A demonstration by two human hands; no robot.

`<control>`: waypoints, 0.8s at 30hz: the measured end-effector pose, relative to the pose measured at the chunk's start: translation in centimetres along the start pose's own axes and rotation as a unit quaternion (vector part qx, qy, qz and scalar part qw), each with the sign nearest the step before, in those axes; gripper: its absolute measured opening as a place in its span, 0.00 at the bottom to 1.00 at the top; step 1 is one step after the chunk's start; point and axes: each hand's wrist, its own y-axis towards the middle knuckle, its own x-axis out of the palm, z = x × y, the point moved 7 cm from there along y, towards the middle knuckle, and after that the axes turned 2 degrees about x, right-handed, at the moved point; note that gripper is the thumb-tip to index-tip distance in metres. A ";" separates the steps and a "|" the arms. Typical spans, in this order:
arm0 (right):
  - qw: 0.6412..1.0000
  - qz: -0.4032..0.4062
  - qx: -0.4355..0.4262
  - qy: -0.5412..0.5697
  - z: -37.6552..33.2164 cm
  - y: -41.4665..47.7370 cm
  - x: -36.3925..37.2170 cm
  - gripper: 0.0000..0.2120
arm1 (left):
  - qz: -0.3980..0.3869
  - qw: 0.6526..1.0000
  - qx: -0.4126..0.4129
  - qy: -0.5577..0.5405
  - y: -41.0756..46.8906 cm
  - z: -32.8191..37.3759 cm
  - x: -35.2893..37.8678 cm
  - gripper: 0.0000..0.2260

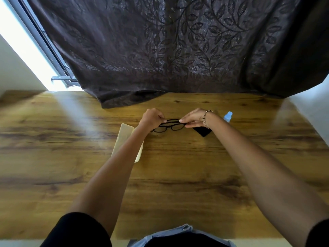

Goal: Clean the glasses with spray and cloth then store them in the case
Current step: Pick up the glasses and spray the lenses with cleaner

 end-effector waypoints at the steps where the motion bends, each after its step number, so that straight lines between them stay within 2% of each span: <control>1: 1.000 -0.001 -0.005 -0.006 -0.2 -0.2 0.0 0.05 | 0.016 1.000 -0.003 -0.006 0.0 0.1 -0.2 0.08; 5: 1.000 0.013 -0.024 -0.004 -0.9 -0.6 -0.3 0.10 | 0.080 0.995 -0.042 -0.029 -0.1 -0.2 -1.3 0.07; 9: 0.998 0.017 -0.021 -0.048 -1.0 -0.7 -0.8 0.04 | 0.130 0.981 -0.115 -0.083 -0.2 -1.8 -2.5 0.07; 12: 0.998 0.041 -0.025 -0.043 -0.8 -0.4 -1.4 0.04 | 0.153 0.965 -0.152 -0.148 -0.3 -3.0 -3.4 0.03; 15: 0.996 0.073 -0.037 -0.029 -0.9 -0.1 -1.6 0.02 | 0.145 0.957 -0.147 -0.203 -0.4 -3.2 -3.6 0.21; 17: 0.993 0.103 -0.045 -0.028 -1.2 0.3 -1.8 0.07 | 0.133 0.963 -0.126 -0.197 -0.4 -2.8 -3.7 0.24; 24: 0.978 0.191 -0.082 0.035 -2.7 0.4 -3.3 0.07 | 0.088 0.973 -0.086 -0.196 -0.1 -2.2 -3.5 0.11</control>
